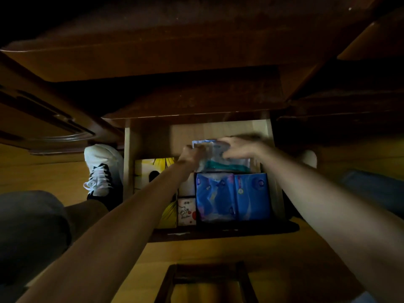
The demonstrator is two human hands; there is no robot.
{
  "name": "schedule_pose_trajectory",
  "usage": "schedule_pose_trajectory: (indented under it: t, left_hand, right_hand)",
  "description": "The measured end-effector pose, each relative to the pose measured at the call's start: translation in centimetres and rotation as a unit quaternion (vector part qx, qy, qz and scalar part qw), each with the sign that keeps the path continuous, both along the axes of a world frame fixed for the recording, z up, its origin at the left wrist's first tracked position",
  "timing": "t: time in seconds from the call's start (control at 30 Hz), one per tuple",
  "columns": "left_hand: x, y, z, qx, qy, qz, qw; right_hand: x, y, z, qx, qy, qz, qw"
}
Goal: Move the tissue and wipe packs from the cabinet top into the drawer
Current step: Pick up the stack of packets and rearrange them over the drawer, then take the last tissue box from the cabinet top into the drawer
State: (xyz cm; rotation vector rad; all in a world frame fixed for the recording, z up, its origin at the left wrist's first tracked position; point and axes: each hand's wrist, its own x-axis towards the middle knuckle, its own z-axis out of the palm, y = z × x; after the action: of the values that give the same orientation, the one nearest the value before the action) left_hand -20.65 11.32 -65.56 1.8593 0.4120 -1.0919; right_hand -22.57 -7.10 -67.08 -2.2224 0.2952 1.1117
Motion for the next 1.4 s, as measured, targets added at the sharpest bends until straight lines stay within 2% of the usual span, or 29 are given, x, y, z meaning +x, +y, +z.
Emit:
schedule_pose_trajectory:
  t: [0.07,0.13,0.17,0.23,0.33,0.43,0.53,0.6,0.63,0.67,0.7,0.73,0.77,0.83,0.9,0.93,0.97,1.0,1.03,1.07,1.1,1.17,1.27,1.33,1.4]
  left_hand:
    - [-0.2,-0.2,-0.5,-0.013,0.029,0.019,0.999]
    - [-1.0,-1.0,0.0,-0.065,0.095,0.052,0.992]
    - [-1.5,-1.5,0.4,-0.082,0.120,0.053,0.988]
    - [-2.0,-2.0,0.7,-0.072,0.116,0.014,0.990]
    - [-1.6,-1.9,1.1,-0.035,0.055,-0.041,0.997]
    - [-1.1,-1.1,2.2,0.003,-0.043,-0.095,0.995]
    - [-0.7,0.7,5.4,0.037,-0.161,-0.142,0.976]
    - [-0.7,2.1,9.3,0.017,-0.229,-0.206,0.951]
    - [-0.8,2.9,12.1,0.007,-0.297,-0.254,0.921]
    - [-1.0,3.4,15.5,0.016,-0.403,-0.297,0.866]
    - [-1.1,4.1,19.0,0.031,-0.530,-0.318,0.785]
    - [-1.1,4.9,22.9,0.033,-0.649,-0.319,0.690]
    - [-1.1,5.6,26.4,0.012,-0.732,-0.306,0.609]
    - [-0.7,6.6,33.4,-0.037,-0.834,-0.272,0.479]
    - [0.1,7.0,39.7,-0.032,-0.887,-0.237,0.395]
    - [0.9,7.0,42.6,-0.019,-0.905,-0.220,0.364]
    - [1.8,6.7,45.3,-0.004,-0.915,-0.203,0.348]
    - [2.8,6.2,47.7,0.013,-0.919,-0.183,0.350]
    - [4.0,5.6,49.7,0.031,-0.914,-0.160,0.371]
    - [5.4,5.0,51.4,0.054,-0.901,-0.138,0.407]
    - [7.0,4.2,52.7,0.080,-0.882,-0.124,0.448]
    - [10.8,2.8,53.7,0.127,-0.829,-0.129,0.530]
    - [16.0,0.9,52.5,0.159,-0.747,-0.159,0.626]
    - [19.0,-0.4,51.0,0.166,-0.703,-0.186,0.666]
    - [21.5,-1.5,49.1,0.180,-0.682,-0.211,0.676]
  right_hand:
    - [-1.0,-0.1,-0.2,-0.014,-0.016,0.015,1.000]
    - [-1.7,-0.2,-0.1,-0.053,-0.042,0.073,0.995]
    - [-2.1,-0.3,0.1,-0.095,-0.046,0.118,0.987]
    - [-2.8,-0.6,0.3,-0.161,-0.033,0.176,0.971]
    - [-3.6,-0.5,0.7,-0.175,-0.062,0.166,0.968]
    - [-4.2,-0.2,2.4,-0.205,-0.119,0.138,0.962]
    - [-4.7,0.0,6.1,-0.179,-0.122,0.112,0.970]
    - [-4.7,0.1,10.6,-0.137,-0.165,0.104,0.971]
    - [-4.7,0.3,13.4,-0.128,-0.226,0.103,0.960]
    - [-4.8,0.3,16.7,-0.131,-0.315,0.100,0.935]
    - [-5.2,0.2,19.8,-0.135,-0.415,0.095,0.895]
    - [-5.5,0.2,23.2,-0.135,-0.517,0.092,0.840]
    - [-5.8,0.3,26.2,-0.128,-0.600,0.092,0.784]
    - [-6.4,0.4,32.0,-0.118,-0.710,0.107,0.686]
    - [-6.2,0.4,37.7,-0.132,-0.781,0.115,0.599]
    - [-5.6,0.4,40.5,-0.137,-0.808,0.108,0.563]
    - [-4.9,0.4,43.2,-0.144,-0.827,0.096,0.535]
    - [-3.8,0.4,45.7,-0.156,-0.837,0.080,0.518]
    - [-2.4,0.4,47.9,-0.172,-0.839,0.064,0.512]
    - [-0.9,0.3,49.8,-0.194,-0.829,0.051,0.522]
    - [0.8,0.1,51.4,-0.219,-0.807,0.039,0.547]
    - [4.6,-0.9,53.4,-0.262,-0.731,0.029,0.629]
    - [10.4,-2.5,53.7,-0.292,-0.599,0.022,0.746]
    - [14.2,-3.4,52.8,-0.286,-0.540,-0.003,0.792]
    - [18.1,-4.2,51.8,-0.280,-0.516,-0.035,0.809]
